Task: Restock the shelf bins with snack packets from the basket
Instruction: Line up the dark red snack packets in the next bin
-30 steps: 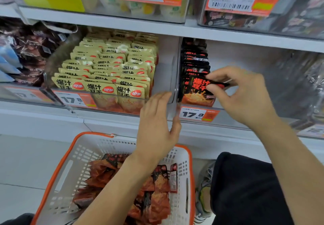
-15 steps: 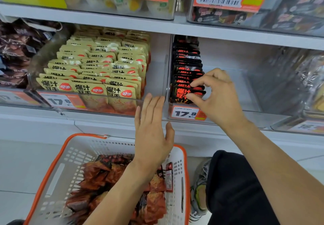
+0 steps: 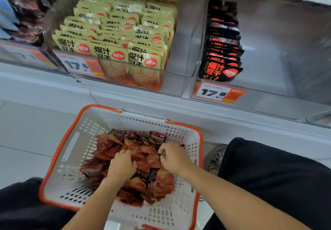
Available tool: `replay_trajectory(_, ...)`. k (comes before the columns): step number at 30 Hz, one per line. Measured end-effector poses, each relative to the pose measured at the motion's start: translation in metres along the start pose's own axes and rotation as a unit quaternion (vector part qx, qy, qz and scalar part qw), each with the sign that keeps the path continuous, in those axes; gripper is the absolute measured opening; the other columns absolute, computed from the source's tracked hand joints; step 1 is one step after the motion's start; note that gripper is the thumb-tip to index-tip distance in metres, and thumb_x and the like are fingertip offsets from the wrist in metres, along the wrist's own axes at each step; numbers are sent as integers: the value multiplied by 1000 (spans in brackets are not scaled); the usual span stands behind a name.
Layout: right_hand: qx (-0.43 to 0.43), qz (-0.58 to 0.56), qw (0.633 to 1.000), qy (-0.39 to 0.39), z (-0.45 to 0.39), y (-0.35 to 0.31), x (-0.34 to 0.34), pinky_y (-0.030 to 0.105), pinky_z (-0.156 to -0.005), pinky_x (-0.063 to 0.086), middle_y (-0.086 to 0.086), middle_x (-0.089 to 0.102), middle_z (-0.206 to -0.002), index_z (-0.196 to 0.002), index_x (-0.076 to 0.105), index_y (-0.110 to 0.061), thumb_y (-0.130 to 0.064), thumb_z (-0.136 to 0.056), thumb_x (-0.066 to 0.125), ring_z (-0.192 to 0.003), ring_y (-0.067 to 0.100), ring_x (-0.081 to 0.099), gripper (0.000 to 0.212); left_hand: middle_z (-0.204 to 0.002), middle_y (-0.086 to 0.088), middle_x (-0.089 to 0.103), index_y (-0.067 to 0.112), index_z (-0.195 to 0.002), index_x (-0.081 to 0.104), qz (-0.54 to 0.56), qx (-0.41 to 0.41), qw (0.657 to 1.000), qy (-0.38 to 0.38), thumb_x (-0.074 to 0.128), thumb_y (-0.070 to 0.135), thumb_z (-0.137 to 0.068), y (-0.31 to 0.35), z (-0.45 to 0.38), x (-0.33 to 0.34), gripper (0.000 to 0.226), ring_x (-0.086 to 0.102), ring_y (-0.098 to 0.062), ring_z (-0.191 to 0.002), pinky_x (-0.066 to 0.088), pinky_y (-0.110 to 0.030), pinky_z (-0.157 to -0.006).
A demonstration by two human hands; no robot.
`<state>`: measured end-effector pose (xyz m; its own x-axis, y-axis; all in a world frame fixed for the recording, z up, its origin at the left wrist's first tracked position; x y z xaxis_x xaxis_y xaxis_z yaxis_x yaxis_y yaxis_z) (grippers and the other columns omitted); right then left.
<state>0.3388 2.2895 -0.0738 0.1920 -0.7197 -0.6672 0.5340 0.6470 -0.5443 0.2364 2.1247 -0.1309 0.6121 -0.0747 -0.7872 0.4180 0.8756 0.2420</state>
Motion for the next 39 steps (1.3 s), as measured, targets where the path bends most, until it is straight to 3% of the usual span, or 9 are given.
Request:
replay_trajectory(6, 179, -161, 970, -44, -11, 32, 113, 29, -86, 47, 6, 61, -106, -74, 50, -23, -19, -94, 62, -104, 25, 58, 24, -133, -13, 52, 18, -115, 60, -28, -36, 993, -107, 52, 54, -93, -47, 13, 74, 43, 50, -35, -123, 46, -41, -96)
replay_trajectory(13, 230, -101, 966, -62, -2, 39, 179, 31, -68, 44, 8, 69, -99, -95, 63, -14, -43, -95, 59, -93, 27, 65, 30, -132, -9, 50, 9, -107, 68, -90, -13, 988, -122, 43, 28, -97, -35, 20, 84, 33, 44, -30, -125, 42, -43, -101)
replay_trajectory(17, 286, -153, 943, -72, -7, 35, 181, 30, -64, 49, 3, 66, -84, -82, 61, -17, -29, -83, 72, -72, 18, 59, 16, -130, -10, 52, 9, -102, 70, -64, -17, 990, -126, 47, 26, -94, -44, 20, 88, 30, 43, -31, -124, 42, -44, -102)
replay_trajectory(21, 323, -242, 897, -182, -3, 36, 184, 23, -54, 48, 6, 64, -82, -98, 61, -12, -32, -72, 85, -62, 15, 57, 40, -128, -7, 55, 14, -118, 64, -31, -28, 992, -116, 54, 31, -92, -45, 18, 82, 33, 44, -28, -124, 43, -41, -100)
replay_trajectory(25, 318, -297, 852, -291, 8, 27, 160, 28, -66, 54, 5, 54, -76, -87, 52, -11, 2, -93, 64, -64, 14, 55, 18, -117, -8, 56, 14, -118, 58, 53, -55, 993, -85, 65, 41, -86, -46, 13, 70, 43, 52, -26, -114, 46, -39, -94)
replay_trajectory(28, 256, -245, 874, -332, 10, 22, 118, 39, -88, 58, 4, 59, -86, -85, 55, -14, -2, -96, 61, -73, 14, 59, 17, -100, -3, 58, 17, -109, 48, 212, -81, 967, -118, 74, 40, -85, -39, 12, 53, 42, 59, -16, -88, 50, -31, -72)
replay_trajectory(31, 219, -173, 918, -280, 5, 25, 66, 47, -86, 59, 15, 64, -111, -101, 64, -8, 4, -87, 70, -93, 30, 69, 19, -108, -7, 65, 10, -120, 52, 414, -94, 896, -128, 76, 29, -88, -20, 15, 29, 44, 68, -18, -86, 57, -27, -65)
replay_trajectory(36, 158, -87, 956, -229, 14, 5, -32, 30, -73, 61, 13, 69, -90, -92, 65, -7, 0, -83, 74, -86, 26, 73, 15, -99, -1, 75, 18, -102, 73, 483, 70, 872, 45, 73, 13, -90, 43, 31, -63, 14, 71, -8, -86, 56, -18, -75)
replay_trajectory(39, 29, -42, 989, -142, 29, -20, -104, 23, -70, 54, 2, 68, -94, -112, 67, -8, -20, -88, 74, -84, 18, 66, 28, -87, -2, 75, 21, -92, 74, 496, 166, 848, 84, 72, 9, -90, 87, 49, -116, 12, 72, -14, -77, 55, -21, -66)
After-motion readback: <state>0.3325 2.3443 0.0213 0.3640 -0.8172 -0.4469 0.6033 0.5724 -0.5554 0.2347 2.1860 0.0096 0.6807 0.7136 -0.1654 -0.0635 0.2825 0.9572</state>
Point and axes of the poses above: each hand's wrist, its own z-axis away from the middle knuckle, its own x-axis out of the palm, y = z × x, the point moved 6 cm from there along -z, towards the middle knuckle
